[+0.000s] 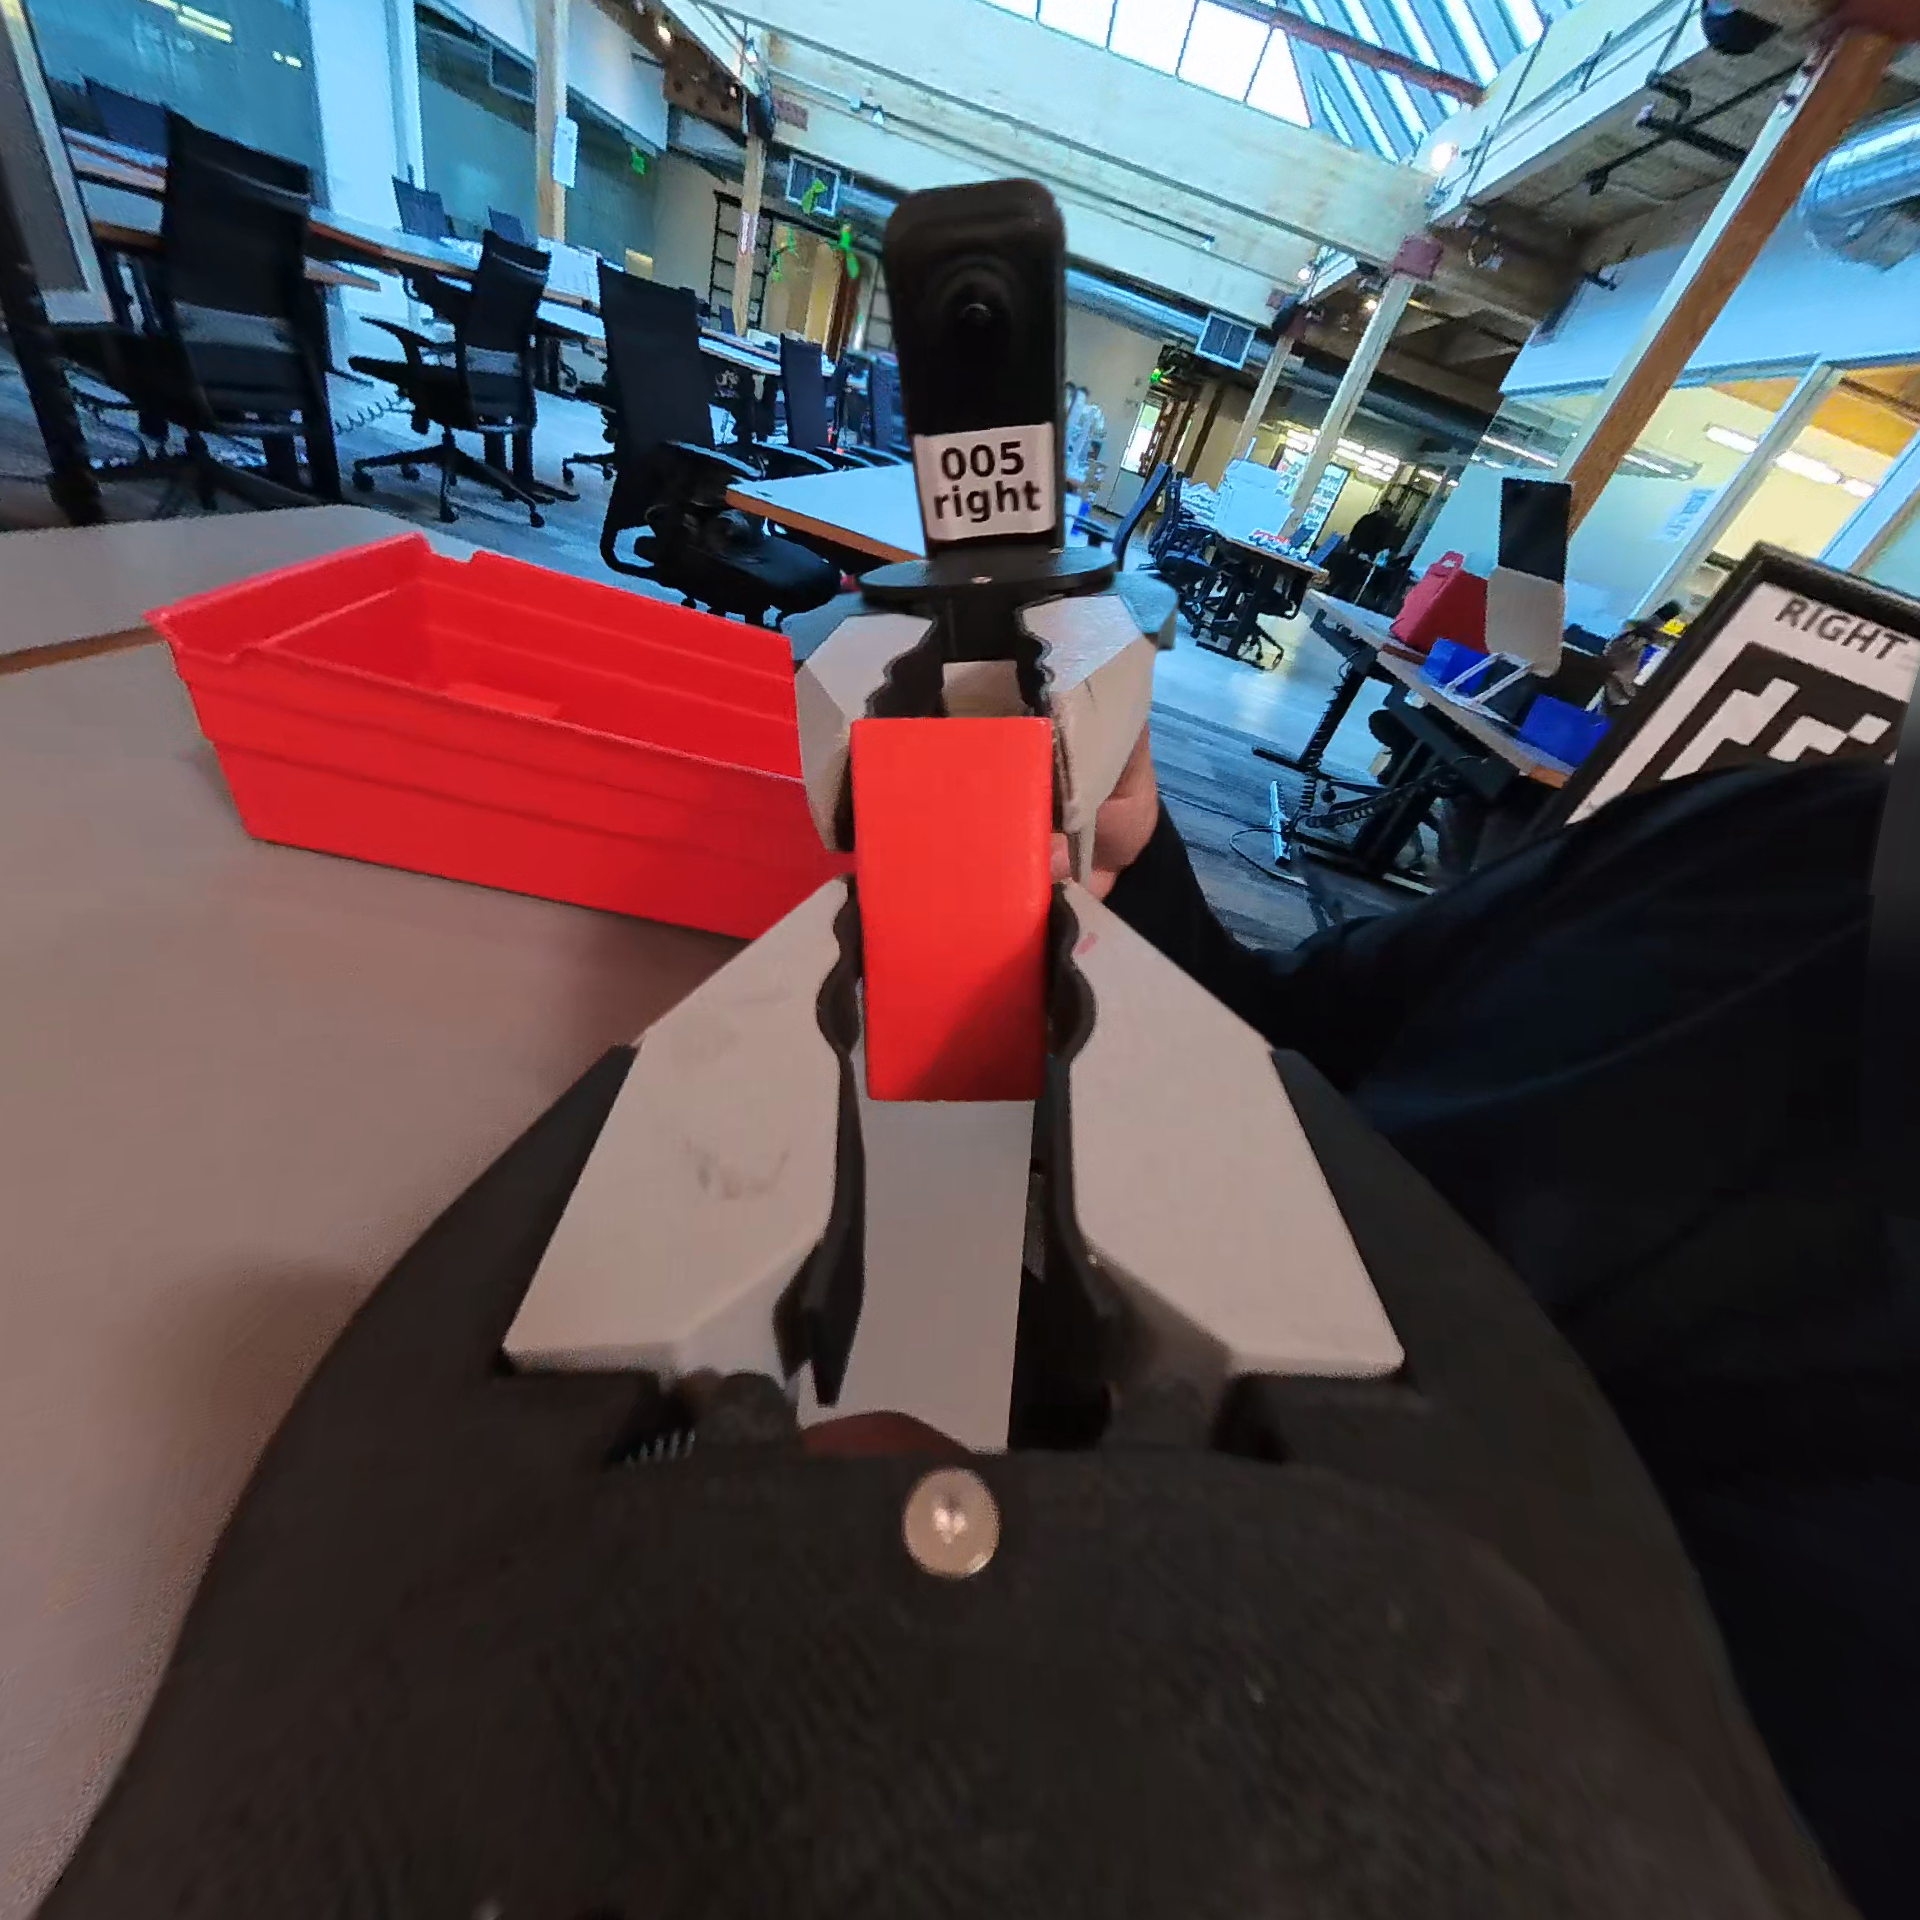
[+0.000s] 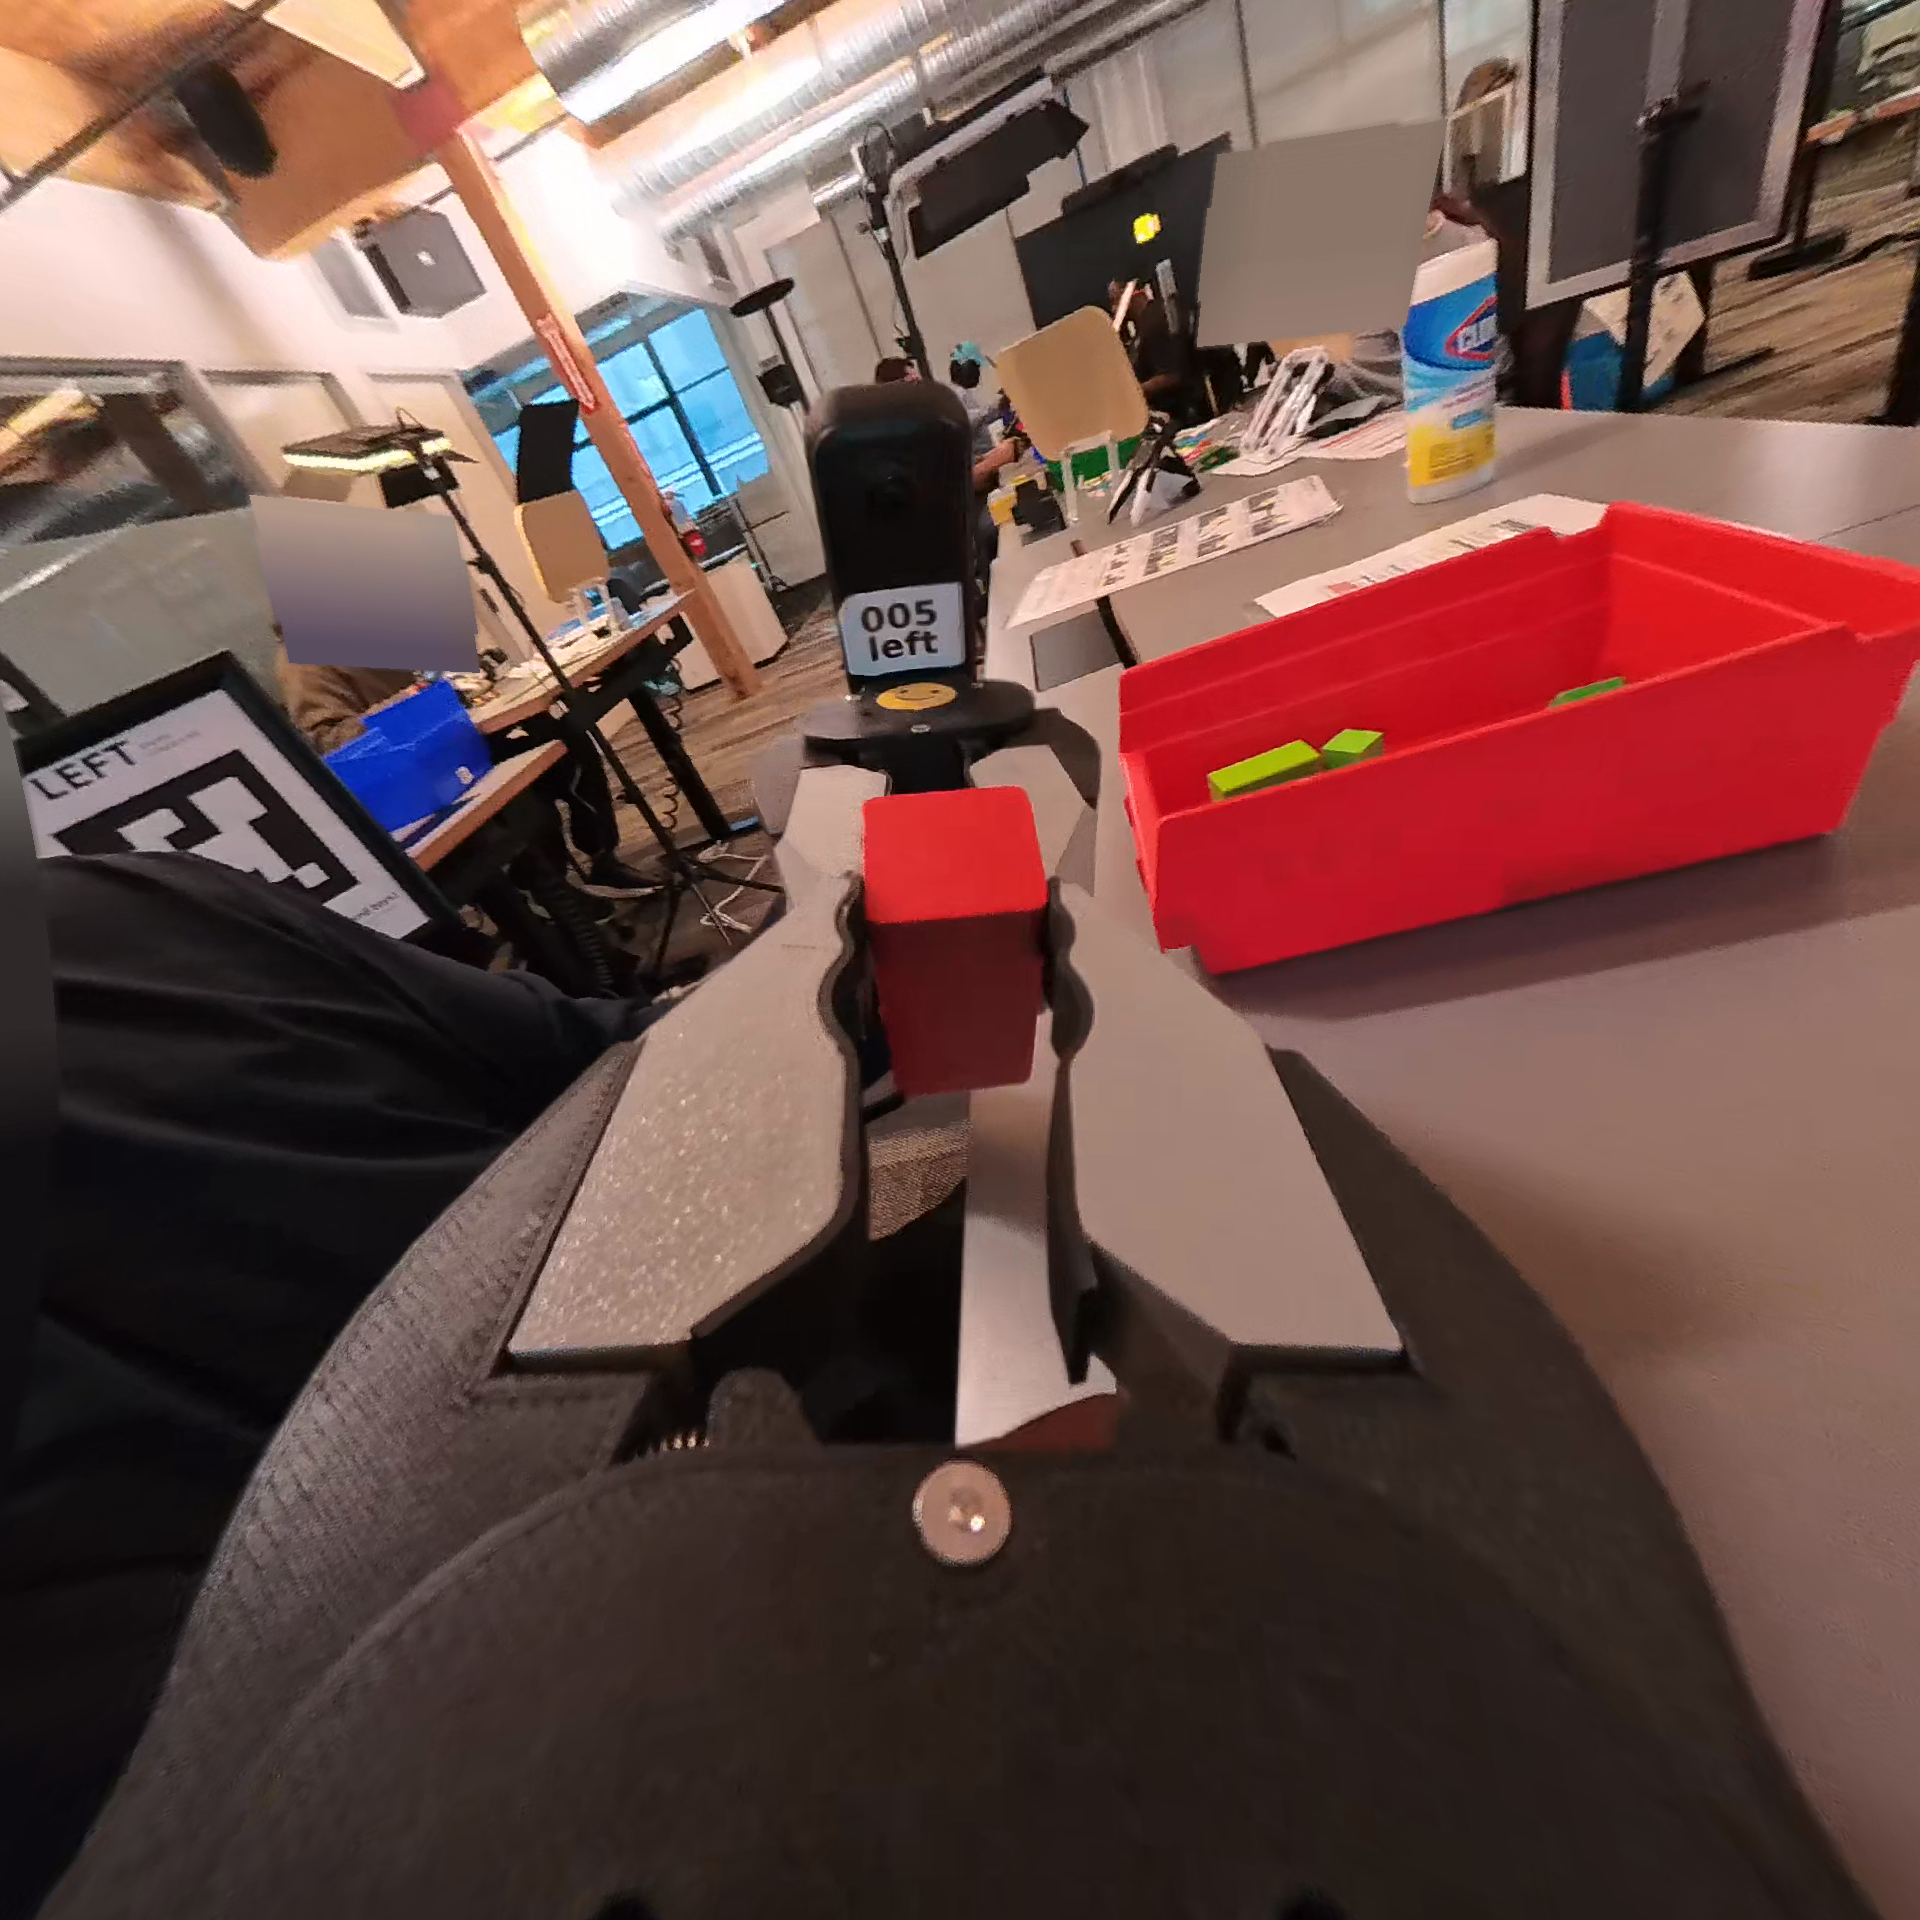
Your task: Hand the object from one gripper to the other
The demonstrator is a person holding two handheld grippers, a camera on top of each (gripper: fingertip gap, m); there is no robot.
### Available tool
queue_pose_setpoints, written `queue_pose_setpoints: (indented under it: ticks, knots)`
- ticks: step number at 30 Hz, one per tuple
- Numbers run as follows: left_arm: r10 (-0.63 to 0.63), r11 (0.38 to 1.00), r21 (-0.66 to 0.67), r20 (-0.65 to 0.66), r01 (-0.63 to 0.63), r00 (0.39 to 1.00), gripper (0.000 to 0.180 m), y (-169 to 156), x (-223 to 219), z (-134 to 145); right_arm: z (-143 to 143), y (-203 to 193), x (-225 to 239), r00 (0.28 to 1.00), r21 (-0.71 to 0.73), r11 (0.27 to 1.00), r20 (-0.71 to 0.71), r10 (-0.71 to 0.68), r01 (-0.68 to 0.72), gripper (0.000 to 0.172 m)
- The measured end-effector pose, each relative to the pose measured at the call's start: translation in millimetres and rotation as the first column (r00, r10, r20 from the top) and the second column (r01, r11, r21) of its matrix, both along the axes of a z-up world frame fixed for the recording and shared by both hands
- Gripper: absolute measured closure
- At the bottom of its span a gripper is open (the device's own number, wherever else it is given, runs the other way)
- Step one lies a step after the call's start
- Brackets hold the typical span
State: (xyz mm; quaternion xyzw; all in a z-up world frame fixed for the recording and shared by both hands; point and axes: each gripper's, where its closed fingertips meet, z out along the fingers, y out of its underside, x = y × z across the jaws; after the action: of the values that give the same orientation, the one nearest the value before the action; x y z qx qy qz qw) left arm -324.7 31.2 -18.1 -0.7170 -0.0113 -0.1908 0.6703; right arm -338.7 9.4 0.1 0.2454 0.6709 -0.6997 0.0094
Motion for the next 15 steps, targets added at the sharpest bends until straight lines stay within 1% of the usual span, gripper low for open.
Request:
queue_pose_setpoints:
  ticks: [7,10,12,13,15]
  knots:
    - [0.025,0.998,-0.062,-0.008,-0.026,1.0,0.15,0,-4,-8,-8,-1,-5,1.0,0.049,0.999,-0.023,-0.021,0.022,0.14]
    - [0.024,0.998,-0.062,0.037,-0.022,0.999,0.15,0,-7,-9,-13,-2,-8,0.999,0.066,0.997,-0.032,-0.027,0.029,0.139]
    - [0.033,0.997,-0.068,0.079,-0.027,0.996,0.149,2,-10,-11,-14,0,-11,1.0,0.07,0.997,-0.008,-0.03,0.03,0.14]
    - [0.048,0.996,-0.081,0.089,-0.041,0.995,0.149,1,-13,-12,-13,4,-13,0.999,0.078,0.996,-0.015,-0.049,0.05,0.14]
    - [0.096,0.99,-0.107,0.065,-0.088,0.993,0.147,-10,-25,-10,-1,27,-20,0.987,0.088,0.984,-0.066,-0.148,0.154,0.141]
